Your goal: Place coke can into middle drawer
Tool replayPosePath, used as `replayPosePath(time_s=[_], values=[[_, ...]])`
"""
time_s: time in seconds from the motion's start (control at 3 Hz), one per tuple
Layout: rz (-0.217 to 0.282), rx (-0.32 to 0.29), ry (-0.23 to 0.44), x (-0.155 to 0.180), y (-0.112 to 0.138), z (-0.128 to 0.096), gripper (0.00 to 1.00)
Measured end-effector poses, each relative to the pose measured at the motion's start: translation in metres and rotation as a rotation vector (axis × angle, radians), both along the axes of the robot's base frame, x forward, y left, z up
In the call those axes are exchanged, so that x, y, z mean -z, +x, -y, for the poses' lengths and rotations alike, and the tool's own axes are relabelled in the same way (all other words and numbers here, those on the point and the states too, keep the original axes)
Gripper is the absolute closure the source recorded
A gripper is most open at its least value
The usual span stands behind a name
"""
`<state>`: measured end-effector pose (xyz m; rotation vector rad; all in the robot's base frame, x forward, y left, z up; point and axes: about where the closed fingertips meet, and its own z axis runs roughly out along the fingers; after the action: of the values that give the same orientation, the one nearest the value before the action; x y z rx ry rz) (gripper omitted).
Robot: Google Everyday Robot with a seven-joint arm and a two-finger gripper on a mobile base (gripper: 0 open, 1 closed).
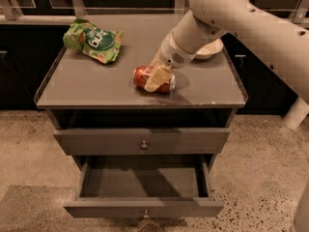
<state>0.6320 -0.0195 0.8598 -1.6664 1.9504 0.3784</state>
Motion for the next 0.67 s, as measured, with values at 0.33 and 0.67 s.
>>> replayPosePath(time_s=[0.33, 0.67], values=[[0.000, 0.000, 0.000, 0.0000, 0.0000, -0.0001, 0.66], [0.000, 0.000, 0.000, 0.0000, 0.0000, -0.0001, 0.88]])
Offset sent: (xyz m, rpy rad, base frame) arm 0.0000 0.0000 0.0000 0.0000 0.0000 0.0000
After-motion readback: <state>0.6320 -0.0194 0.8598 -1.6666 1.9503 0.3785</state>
